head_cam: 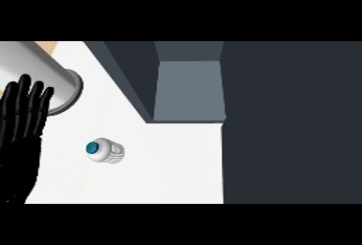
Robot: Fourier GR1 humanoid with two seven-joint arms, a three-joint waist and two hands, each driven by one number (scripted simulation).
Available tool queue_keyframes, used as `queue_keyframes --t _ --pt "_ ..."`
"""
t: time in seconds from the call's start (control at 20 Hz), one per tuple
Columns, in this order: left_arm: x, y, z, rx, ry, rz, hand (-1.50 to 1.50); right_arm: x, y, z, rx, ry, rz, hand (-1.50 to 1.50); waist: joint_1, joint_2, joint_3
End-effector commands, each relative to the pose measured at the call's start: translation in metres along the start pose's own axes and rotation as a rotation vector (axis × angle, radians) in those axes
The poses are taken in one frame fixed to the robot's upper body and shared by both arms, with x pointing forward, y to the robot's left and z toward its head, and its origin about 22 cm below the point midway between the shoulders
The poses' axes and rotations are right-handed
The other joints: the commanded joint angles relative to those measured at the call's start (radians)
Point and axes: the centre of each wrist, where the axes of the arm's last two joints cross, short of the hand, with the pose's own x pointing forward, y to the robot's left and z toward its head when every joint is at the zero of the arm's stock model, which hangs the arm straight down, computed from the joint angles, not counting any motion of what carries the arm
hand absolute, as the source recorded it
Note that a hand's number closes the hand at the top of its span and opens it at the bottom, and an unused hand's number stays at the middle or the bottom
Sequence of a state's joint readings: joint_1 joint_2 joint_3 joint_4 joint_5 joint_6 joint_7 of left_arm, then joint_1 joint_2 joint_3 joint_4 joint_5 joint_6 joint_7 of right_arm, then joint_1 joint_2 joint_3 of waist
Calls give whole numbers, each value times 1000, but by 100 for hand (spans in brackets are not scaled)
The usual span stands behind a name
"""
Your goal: Pick up the bottled water, place it into the cabinet and close the cabinet
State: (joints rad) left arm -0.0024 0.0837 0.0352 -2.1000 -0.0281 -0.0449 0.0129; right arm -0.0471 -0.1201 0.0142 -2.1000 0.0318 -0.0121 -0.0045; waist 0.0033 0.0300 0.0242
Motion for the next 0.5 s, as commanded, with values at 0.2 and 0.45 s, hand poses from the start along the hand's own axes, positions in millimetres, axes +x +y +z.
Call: queue_keyframes --t 0.2,0.45 --pt "-11 23 -12 -468 -80 267 -150 5 3 25 15 57 -57 -150 -42 -32 -30" --pt "-37 42 5 -673 116 508 -150 15 20 29 191 103 -178 -150 -22 -31 -28"
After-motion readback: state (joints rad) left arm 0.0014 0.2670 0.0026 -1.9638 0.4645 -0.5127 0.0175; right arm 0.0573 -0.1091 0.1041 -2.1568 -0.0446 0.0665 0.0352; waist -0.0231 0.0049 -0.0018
